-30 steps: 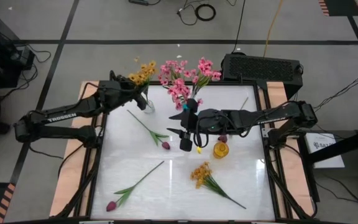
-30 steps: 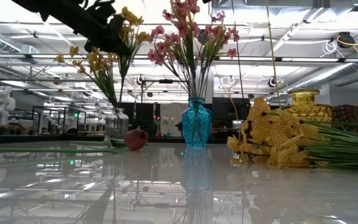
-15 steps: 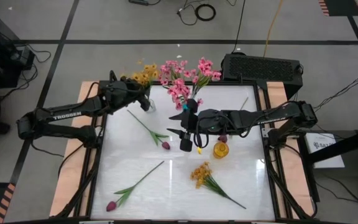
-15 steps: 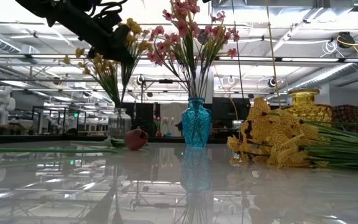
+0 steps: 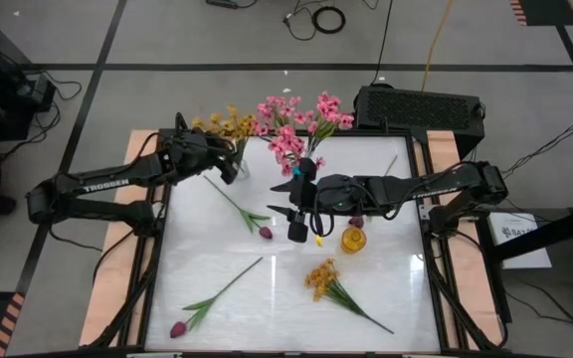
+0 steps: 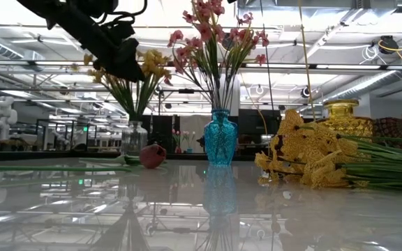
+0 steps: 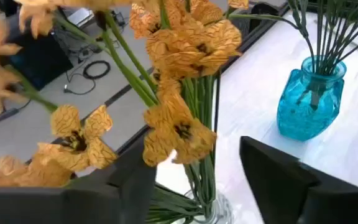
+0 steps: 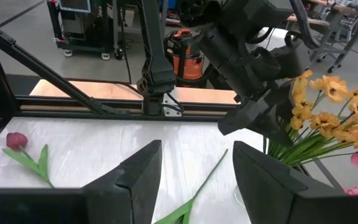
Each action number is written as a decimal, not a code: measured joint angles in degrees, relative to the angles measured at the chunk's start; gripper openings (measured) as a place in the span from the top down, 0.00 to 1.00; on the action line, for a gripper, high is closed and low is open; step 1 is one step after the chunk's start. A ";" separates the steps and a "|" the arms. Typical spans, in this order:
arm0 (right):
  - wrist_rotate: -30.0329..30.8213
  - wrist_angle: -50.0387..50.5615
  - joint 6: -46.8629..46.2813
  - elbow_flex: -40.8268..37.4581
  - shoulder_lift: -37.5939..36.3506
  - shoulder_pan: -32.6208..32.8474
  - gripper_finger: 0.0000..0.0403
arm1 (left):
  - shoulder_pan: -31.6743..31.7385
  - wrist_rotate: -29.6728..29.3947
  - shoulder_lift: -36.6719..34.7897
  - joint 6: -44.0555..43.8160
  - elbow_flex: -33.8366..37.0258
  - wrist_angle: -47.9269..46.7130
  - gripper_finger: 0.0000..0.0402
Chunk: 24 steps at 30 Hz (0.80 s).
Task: Sort flowers into vase by color
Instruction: Put the yellow flowers into the transparent vase
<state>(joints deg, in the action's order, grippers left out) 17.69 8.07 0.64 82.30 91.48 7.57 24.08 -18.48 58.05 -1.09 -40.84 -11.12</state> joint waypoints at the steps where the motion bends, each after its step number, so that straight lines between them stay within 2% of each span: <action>1: 0.00 0.00 0.00 0.00 0.00 0.00 0.53 | -0.14 0.00 -0.27 0.13 0.00 -0.38 0.39; 6: 0.00 0.00 0.00 0.00 0.00 0.00 0.53 | -0.70 -0.17 -3.88 0.39 -0.75 -2.67 0.29; 12: 0.00 0.10 0.00 0.00 0.00 0.00 0.53 | -3.07 0.97 -10.27 -0.10 -5.38 -11.40 0.27; 20: 0.00 0.31 0.00 0.00 0.00 0.02 0.53 | -7.39 8.91 -18.20 -4.58 -10.71 -19.34 0.27; 24: -0.01 0.53 -0.23 0.00 0.00 0.28 0.53 | -10.92 18.51 -22.28 -8.22 -11.18 -18.99 0.27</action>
<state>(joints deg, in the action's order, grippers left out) 17.68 8.60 0.41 82.30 91.48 7.86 13.16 0.03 35.77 -9.30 -52.02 -30.11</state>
